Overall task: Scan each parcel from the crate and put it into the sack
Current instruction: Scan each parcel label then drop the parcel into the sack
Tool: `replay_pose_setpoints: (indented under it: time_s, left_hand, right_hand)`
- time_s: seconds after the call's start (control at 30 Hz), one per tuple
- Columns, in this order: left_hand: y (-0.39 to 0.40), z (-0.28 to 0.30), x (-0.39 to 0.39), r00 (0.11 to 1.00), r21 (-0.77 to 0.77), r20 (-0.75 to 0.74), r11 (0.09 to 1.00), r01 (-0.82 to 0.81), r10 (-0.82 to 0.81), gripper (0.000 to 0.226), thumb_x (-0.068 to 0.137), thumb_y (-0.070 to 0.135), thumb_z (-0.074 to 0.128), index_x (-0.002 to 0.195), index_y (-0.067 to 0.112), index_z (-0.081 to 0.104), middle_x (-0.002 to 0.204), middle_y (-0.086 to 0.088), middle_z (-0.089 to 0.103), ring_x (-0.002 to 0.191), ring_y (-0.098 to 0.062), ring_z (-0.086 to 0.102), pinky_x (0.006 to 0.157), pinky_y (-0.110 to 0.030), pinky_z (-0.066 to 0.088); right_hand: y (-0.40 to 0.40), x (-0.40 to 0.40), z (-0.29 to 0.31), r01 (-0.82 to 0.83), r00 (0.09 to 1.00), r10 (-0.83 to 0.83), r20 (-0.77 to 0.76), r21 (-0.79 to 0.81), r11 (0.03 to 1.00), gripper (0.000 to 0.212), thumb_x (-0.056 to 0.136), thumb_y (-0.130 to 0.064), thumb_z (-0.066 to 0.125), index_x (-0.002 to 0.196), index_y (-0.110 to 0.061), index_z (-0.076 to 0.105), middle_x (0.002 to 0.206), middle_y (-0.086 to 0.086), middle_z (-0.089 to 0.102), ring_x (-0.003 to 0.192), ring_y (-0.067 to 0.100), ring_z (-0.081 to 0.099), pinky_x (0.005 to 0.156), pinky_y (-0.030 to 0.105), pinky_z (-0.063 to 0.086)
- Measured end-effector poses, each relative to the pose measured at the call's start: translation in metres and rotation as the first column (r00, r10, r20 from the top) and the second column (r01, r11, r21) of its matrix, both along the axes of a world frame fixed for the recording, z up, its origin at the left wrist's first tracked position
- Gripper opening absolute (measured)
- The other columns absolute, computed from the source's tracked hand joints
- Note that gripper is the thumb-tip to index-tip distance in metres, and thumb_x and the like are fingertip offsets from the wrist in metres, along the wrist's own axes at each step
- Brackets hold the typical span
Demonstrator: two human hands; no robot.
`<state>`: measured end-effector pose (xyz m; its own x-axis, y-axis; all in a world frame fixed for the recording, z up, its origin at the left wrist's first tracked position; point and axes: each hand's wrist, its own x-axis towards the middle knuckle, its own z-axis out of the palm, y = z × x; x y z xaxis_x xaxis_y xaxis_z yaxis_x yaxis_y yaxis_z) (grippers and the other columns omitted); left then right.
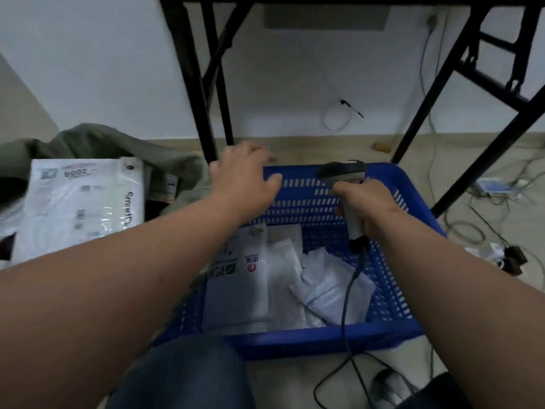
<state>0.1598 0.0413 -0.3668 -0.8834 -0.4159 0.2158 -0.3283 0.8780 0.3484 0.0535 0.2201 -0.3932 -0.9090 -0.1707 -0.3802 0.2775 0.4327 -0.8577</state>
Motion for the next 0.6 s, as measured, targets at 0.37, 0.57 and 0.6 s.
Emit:
replay_pose_setpoints:
  time_s: [0.37,0.57,0.6]
  left_hand:
    - [0.058,-0.178,-0.066,0.749,0.497,0.631,0.846,-0.193,-0.200,0.049,0.095,0.041,0.059,0.134,0.012,0.055,0.136,-0.007,0.055,0.117,-0.021,0.052,0.088,-0.027,0.039]
    - [0.064,-0.240,-0.066,0.559,0.354,0.800,0.924,-0.147,-0.218,0.071,0.090,0.036,0.066,0.151,0.022,0.033,0.151,-0.010,0.037,0.133,-0.027,0.044,0.097,-0.027,0.040]
    - [0.066,-0.249,-0.066,0.536,0.334,0.817,0.932,-0.141,-0.212,0.071,0.090,0.035,0.064,0.151,0.021,0.030,0.150,-0.011,0.037,0.133,-0.028,0.044,0.097,-0.028,0.041]
  right_hand:
    - [0.047,-0.071,-0.086,0.060,0.973,-0.049,0.225,-0.040,0.997,0.045,0.085,-0.020,0.070,0.124,-0.005,0.057,0.100,0.012,0.062,0.064,0.019,0.063,0.051,0.028,0.050]
    - [0.045,-0.097,-0.119,0.018,0.957,-0.018,0.290,0.004,1.000,0.040,0.084,-0.022,0.070,0.119,-0.006,0.058,0.101,0.013,0.061,0.066,0.021,0.063,0.045,0.023,0.050]
    - [0.044,-0.099,-0.124,0.012,0.953,-0.016,0.302,0.016,1.000,0.040,0.084,-0.022,0.071,0.118,-0.007,0.058,0.099,0.013,0.062,0.066,0.021,0.064,0.047,0.024,0.052]
